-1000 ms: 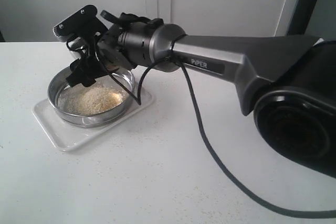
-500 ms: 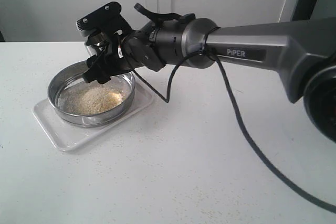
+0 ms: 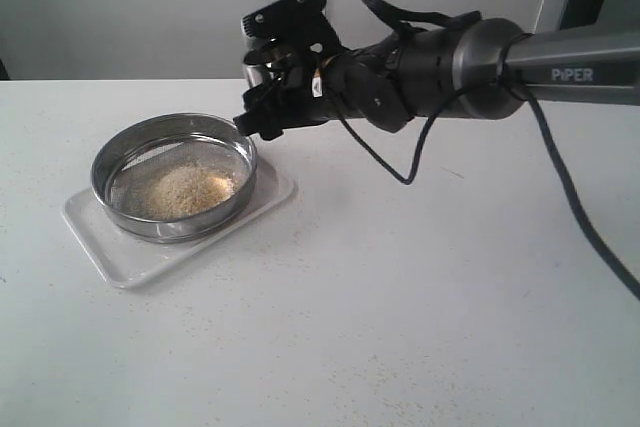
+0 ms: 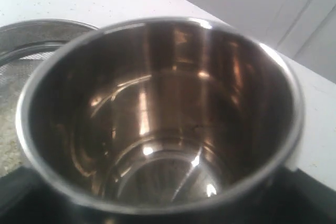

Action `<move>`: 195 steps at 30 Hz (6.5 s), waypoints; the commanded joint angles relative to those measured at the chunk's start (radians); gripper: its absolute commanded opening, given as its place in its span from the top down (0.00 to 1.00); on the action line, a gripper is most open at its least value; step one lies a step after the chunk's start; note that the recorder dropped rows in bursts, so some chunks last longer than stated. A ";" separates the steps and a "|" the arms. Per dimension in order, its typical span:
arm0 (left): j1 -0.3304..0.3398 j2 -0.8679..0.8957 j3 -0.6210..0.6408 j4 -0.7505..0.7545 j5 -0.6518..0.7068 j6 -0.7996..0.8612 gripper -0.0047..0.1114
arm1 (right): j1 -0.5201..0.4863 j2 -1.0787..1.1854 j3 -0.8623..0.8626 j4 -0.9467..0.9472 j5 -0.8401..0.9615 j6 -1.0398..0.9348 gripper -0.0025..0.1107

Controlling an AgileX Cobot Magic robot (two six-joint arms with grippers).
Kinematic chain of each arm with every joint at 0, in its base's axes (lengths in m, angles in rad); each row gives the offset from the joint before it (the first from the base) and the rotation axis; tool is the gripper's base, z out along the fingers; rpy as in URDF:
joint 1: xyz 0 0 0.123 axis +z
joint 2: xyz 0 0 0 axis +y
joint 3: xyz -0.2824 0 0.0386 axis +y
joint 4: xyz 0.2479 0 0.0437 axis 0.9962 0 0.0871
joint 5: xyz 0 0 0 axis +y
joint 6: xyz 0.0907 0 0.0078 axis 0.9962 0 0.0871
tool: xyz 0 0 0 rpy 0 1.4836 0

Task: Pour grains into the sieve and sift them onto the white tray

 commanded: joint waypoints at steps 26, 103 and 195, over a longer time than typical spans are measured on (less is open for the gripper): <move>0.001 -0.004 0.008 0.000 0.007 -0.010 0.96 | -0.329 -0.100 0.423 0.007 -0.499 0.061 0.98; 0.001 -0.004 0.008 0.000 0.007 -0.010 0.96 | -0.487 0.273 0.536 0.285 -1.026 -0.144 0.21; 0.001 -0.004 0.008 0.000 0.007 -0.010 0.96 | -0.487 -0.814 0.538 0.289 0.660 -0.187 0.98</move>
